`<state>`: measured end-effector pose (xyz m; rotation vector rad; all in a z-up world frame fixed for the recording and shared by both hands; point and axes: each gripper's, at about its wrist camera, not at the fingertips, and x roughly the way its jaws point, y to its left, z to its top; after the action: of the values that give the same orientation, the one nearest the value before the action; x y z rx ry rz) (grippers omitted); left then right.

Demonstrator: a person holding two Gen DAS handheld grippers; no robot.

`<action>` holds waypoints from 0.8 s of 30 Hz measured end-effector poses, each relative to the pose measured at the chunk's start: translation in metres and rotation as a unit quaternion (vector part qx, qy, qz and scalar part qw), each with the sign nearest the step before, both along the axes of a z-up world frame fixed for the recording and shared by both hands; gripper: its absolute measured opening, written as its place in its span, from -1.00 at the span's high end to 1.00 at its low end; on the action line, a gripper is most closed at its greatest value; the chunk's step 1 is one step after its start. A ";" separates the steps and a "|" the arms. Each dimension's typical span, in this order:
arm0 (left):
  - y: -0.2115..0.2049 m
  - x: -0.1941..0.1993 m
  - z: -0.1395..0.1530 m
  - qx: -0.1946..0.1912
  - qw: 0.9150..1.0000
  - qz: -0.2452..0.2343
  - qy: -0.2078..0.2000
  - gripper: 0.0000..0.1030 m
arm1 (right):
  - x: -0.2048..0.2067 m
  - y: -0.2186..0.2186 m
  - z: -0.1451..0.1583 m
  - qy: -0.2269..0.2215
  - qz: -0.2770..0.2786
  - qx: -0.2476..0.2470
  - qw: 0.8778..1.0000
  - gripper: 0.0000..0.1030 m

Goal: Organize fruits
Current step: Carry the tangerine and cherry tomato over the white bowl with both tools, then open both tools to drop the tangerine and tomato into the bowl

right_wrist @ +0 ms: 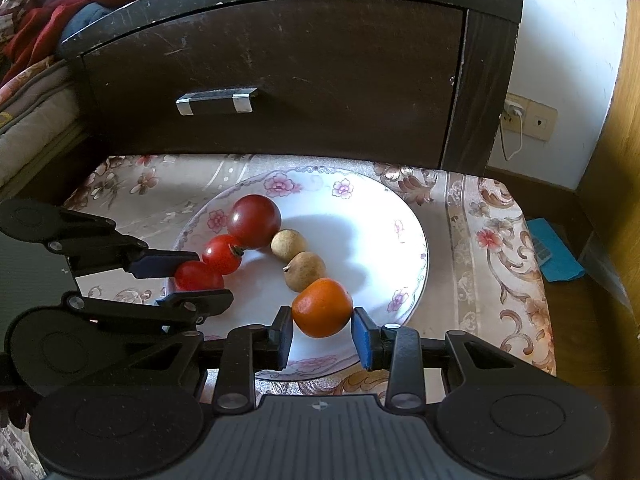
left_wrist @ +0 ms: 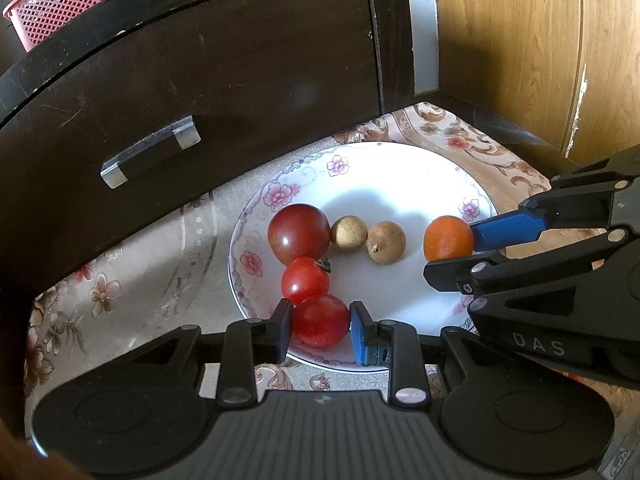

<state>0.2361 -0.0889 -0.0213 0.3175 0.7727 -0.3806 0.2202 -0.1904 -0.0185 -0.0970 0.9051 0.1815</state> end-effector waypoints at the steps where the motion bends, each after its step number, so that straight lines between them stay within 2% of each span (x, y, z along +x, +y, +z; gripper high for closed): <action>1: 0.000 0.000 0.000 0.000 1.000 0.000 0.000 0.28 | 0.000 0.000 0.000 0.000 -0.001 0.001 1.000 0.42; 24: 0.004 -0.006 0.007 -0.001 1.000 0.005 -0.004 0.17 | -0.005 0.003 0.008 -0.016 -0.001 -0.001 1.000 0.40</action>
<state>0.2298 -0.0852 -0.0141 0.3121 0.7656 -0.3708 0.2156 -0.1877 -0.0106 -0.1004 0.8742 0.1762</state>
